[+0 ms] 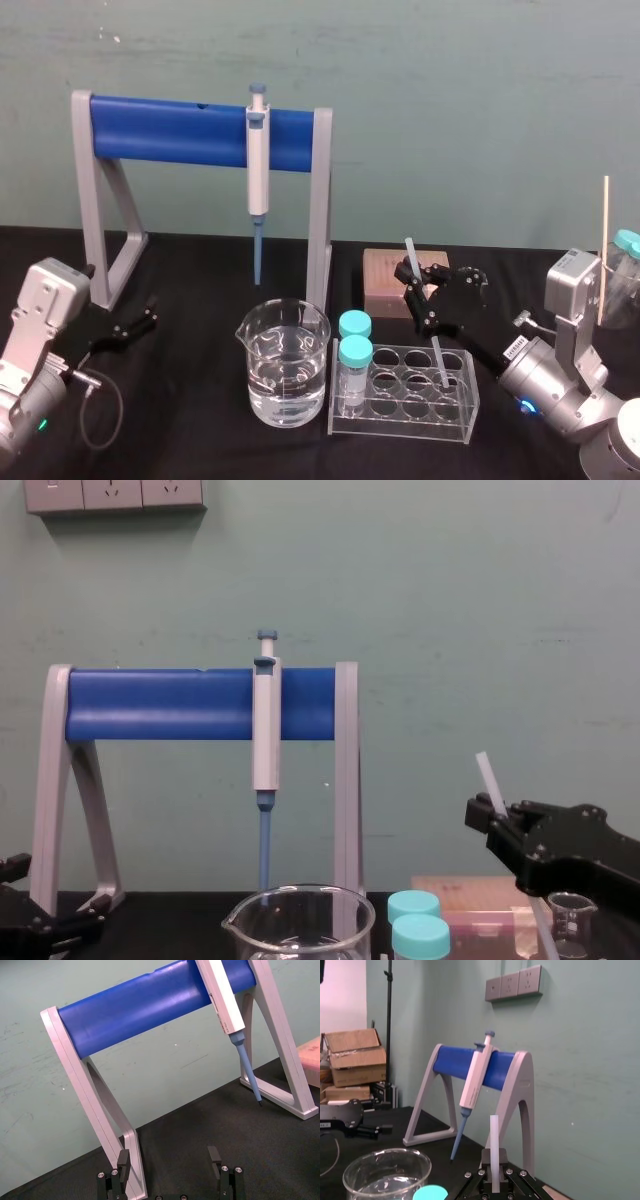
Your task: Pick up the stirring rod with one hand, then place it down.
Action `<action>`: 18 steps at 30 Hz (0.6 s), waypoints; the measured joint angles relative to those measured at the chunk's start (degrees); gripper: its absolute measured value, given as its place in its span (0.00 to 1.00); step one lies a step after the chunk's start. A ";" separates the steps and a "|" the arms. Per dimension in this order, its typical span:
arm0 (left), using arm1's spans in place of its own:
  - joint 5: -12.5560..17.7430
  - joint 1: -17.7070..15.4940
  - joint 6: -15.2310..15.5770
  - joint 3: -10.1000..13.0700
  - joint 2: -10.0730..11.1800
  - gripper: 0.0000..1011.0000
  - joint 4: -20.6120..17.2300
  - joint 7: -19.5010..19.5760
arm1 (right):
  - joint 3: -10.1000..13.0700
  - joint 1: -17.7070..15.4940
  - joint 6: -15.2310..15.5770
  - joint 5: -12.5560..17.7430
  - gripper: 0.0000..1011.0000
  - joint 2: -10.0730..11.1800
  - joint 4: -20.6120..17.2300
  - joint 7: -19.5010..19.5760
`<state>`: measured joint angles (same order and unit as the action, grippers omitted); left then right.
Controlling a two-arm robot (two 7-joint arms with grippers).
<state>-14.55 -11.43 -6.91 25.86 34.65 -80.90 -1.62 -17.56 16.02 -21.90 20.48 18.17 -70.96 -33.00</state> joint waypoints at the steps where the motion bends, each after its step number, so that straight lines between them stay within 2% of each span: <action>1: 0.00 0.00 0.00 0.00 0.00 0.99 0.00 0.00 | -0.06 0.07 0.21 0.01 0.07 0.04 0.10 -0.01; 18: 0.00 0.00 0.00 0.00 0.00 0.99 0.00 0.00 | -1.28 1.28 2.56 -0.56 0.07 0.56 2.38 0.05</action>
<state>-14.55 -11.43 -6.91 25.86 34.65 -80.90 -1.62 -18.85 17.29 -19.33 19.92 18.74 -68.58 -32.95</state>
